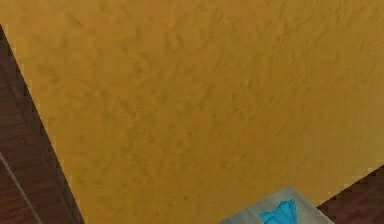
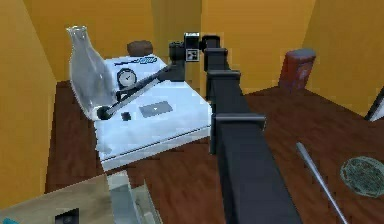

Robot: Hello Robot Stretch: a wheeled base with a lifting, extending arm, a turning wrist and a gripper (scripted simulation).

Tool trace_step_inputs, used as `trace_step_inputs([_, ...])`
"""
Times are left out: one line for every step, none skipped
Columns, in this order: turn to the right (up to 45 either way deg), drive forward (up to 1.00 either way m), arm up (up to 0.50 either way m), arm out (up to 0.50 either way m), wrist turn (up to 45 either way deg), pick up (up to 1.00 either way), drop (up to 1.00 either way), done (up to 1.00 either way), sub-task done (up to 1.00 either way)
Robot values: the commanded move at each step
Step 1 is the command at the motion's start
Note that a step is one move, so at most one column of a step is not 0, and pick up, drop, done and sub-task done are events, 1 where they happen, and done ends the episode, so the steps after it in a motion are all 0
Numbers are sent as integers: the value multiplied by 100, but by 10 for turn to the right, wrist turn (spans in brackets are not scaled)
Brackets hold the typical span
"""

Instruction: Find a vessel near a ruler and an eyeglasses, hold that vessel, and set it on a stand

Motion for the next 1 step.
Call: trace_step_inputs([0, 0, -32, 0, 0, 0, 0, 0, 0])
